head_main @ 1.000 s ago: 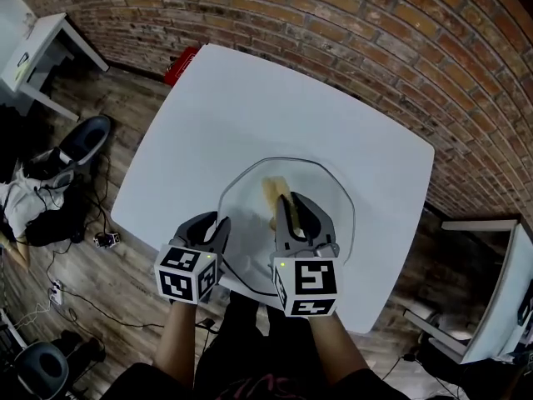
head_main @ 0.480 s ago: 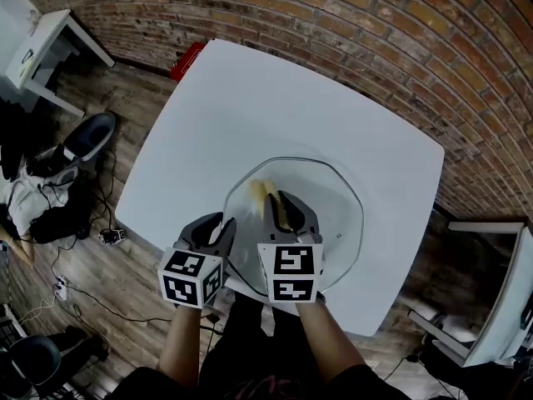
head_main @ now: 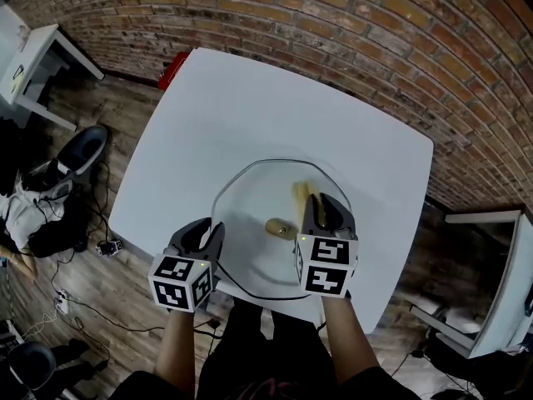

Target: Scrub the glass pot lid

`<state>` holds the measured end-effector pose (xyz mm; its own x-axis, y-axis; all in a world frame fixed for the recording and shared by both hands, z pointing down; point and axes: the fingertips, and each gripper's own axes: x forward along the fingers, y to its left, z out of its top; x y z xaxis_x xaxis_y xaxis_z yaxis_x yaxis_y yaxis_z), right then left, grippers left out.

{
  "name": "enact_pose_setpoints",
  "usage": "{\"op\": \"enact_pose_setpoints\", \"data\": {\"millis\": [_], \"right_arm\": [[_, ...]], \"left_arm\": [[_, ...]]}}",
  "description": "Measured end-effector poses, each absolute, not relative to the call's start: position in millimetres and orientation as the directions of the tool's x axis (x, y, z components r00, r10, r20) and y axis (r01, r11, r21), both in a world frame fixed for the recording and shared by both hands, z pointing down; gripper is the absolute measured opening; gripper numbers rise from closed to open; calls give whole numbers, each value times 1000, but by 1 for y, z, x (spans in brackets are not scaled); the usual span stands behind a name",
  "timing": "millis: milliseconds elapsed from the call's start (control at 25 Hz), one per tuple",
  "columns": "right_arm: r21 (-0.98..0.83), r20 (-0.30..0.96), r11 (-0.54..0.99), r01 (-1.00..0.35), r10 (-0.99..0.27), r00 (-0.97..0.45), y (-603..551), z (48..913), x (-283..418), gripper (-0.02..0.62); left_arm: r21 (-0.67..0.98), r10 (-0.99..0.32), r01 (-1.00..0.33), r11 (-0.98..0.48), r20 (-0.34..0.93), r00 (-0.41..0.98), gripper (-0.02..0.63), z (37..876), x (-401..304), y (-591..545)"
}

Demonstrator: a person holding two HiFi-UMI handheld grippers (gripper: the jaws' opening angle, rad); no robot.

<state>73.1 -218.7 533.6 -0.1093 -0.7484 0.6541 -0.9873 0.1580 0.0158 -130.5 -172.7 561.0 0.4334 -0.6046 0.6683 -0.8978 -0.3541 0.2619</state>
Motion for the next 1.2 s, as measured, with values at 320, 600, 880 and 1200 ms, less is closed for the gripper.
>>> {"op": "enact_pose_setpoints", "data": {"millis": [320,600,880,1200], "right_arm": [[16,654,25,-1000,-757,-8,-213,516,122,57],[-127,655,268,-955,-700,-283,-197,507,0,57],[-216,682,367,-905,-606,-409,-179,529,-63,57],[-108,731,369,-923,-600,-325,-185,544,-29,57]], "left_arm": [[265,-602,-894,-361,666,440,103,561,-128,-174],[274,-604,-894,-355,663,443,103,562,-130,-172],[276,-605,-893,-355,660,445,103,562,-130,-174],[265,-605,-895,-359,664,439,103,562,-130,-175]]}}
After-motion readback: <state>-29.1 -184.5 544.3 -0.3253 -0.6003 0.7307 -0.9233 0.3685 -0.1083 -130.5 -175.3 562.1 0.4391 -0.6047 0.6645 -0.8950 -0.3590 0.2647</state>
